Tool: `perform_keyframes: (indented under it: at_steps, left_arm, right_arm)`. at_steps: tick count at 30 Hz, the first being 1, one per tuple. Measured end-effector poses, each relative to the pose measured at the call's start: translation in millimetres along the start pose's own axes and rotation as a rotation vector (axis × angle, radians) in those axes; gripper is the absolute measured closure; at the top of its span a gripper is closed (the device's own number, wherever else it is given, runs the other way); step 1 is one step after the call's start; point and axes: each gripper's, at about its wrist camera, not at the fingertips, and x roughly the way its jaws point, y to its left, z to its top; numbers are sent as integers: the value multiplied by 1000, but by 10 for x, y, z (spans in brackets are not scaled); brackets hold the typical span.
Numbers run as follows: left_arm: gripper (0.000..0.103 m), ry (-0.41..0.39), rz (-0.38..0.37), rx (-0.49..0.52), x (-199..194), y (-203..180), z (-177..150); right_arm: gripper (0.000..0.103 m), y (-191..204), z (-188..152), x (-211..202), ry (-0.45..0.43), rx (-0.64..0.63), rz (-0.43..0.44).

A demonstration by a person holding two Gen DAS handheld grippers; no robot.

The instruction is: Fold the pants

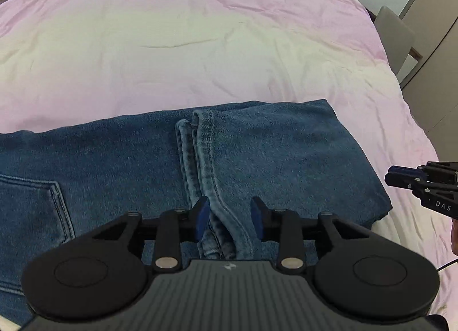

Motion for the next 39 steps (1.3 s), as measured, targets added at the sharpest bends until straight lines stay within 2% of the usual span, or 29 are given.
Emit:
perform_keyframes:
  at_steps: [4,9,12,17,22,25,27,31,34,36,39]
  left_arm:
    - [64,55,61,-13,213,-28,-144]
    - [62,48,120,-7,354,-37,-308]
    - [61,36,132,-58,423,-26,-358]
    - [61,-7,127,-124,314,18,-407]
    - [60,-57,66,-163,-89,98,-440]
    - [59,-100,96,-141,-458,208,-488]
    - [58,-127,123,-165,-715,272,-561]
    - [57,-204,206,-266,-1089,600,-688]
    - [56,-250,274,-359,-1322,895,-826]
    - [51,-263,311,-447,-1426,1132,-903]
    - [46,-275,334,-573,-1607,1524,-1069]
  right_arm:
    - [93,86,-261,112,34,4,-4]
    - [93,177,-533,347,63,-60,-39]
    - [93,270,-610,447,58,-122,-67]
    - [93,257,-498,484,94,-116,-75]
    - [93,426,-342,492,156,-204,-135]
    - [93,539,-262,364,146,-273,-149]
    - [93,576,-163,276,127,-276,-121]
    - [92,811,27,187,91,-363,-103]
    - [83,1066,169,207,76,-462,-83]
    - [77,1241,250,251,69,-533,-77]
    - [75,1474,372,362,76,-621,-67]
